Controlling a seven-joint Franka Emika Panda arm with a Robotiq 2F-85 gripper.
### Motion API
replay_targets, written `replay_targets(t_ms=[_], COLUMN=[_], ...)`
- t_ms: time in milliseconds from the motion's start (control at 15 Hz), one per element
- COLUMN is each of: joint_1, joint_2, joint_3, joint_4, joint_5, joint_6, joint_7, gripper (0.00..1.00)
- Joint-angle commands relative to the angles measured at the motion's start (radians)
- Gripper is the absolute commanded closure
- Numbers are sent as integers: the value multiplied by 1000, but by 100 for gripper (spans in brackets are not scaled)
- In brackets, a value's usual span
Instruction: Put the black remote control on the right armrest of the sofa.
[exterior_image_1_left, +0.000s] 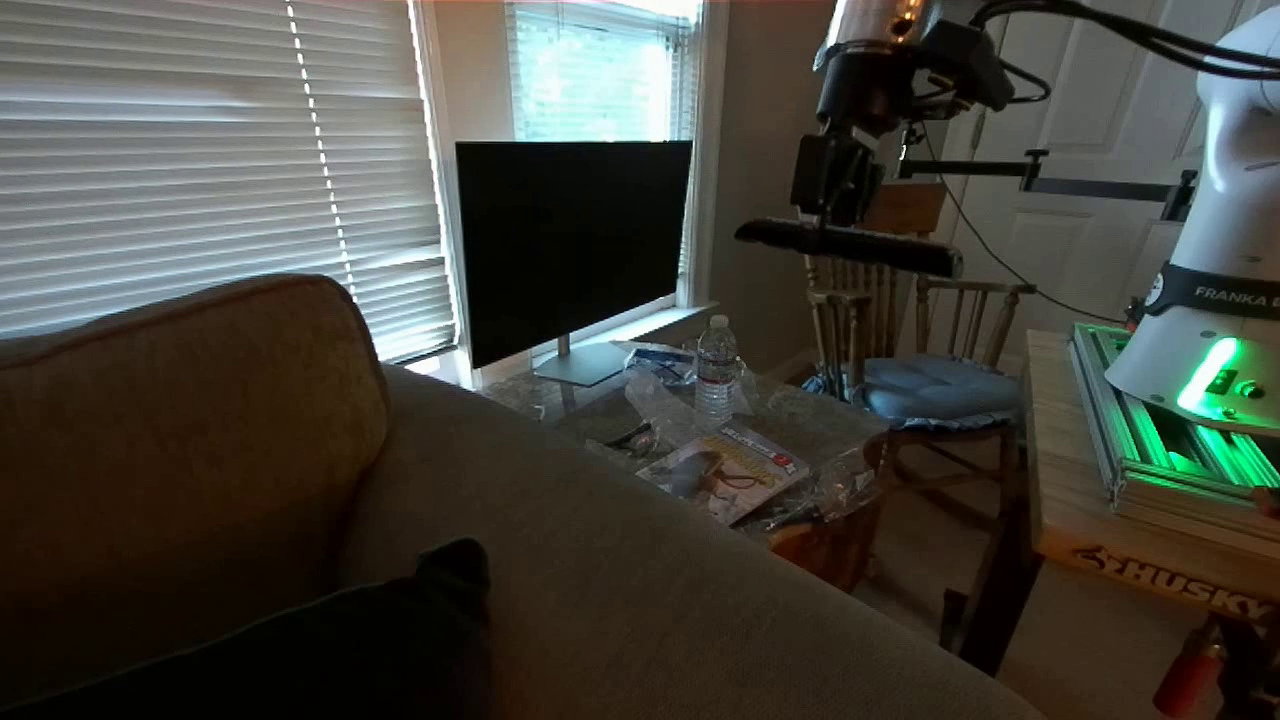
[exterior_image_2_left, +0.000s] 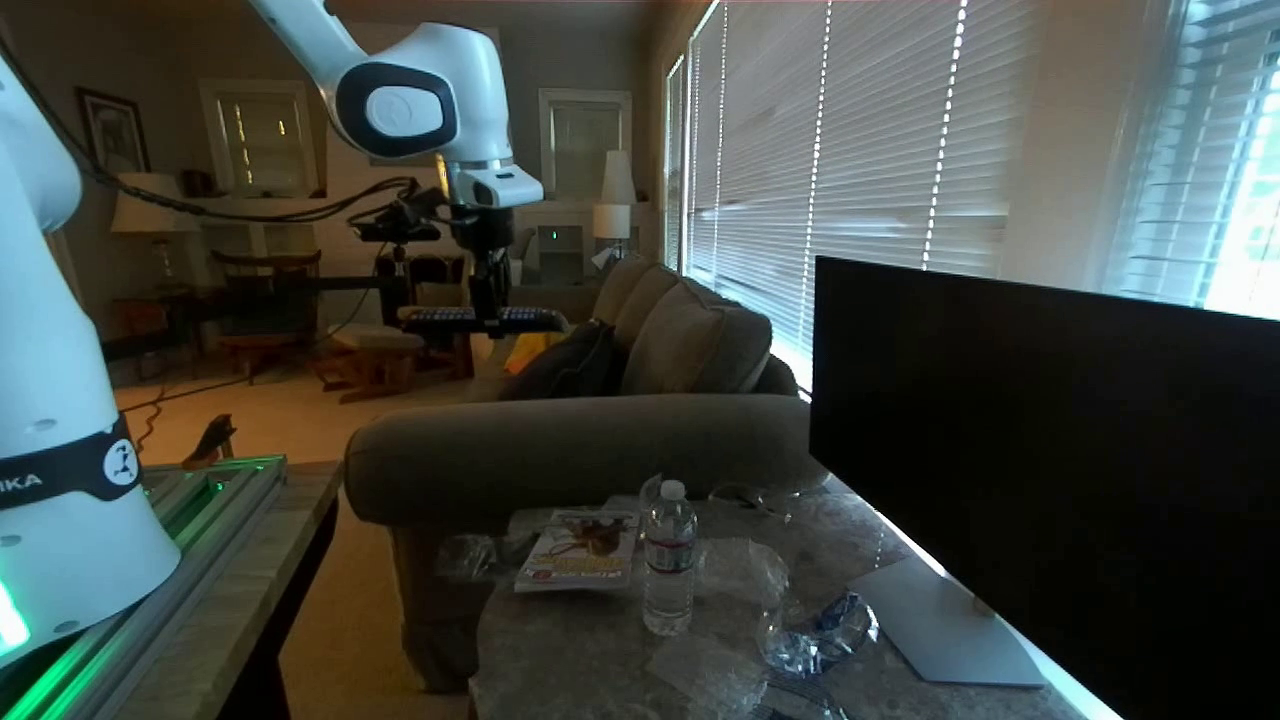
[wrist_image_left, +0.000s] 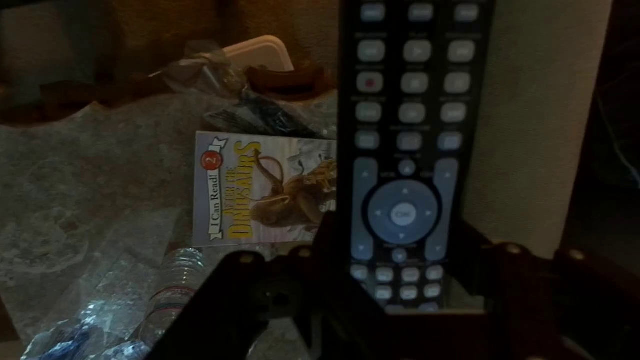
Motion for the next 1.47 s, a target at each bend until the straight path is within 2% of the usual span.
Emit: replay_targets(t_ms=[0, 67, 467, 533, 733, 1133, 1400], joint_1=[18, 6, 11, 11, 3, 44, 73], joint_2=[52, 11, 40, 40, 115, 268, 336], joint_3=[33, 22, 28, 28, 60, 132, 145], joint_4=[55, 20, 40, 40, 60, 124, 176], joint_5=[68, 25, 35, 35, 1, -78, -248], joint_6=[61, 26, 48, 48, 112, 211, 216], joint_7=[92, 54, 80, 81, 136, 239, 466], gripper=[73, 48, 48, 73, 73, 73, 73])
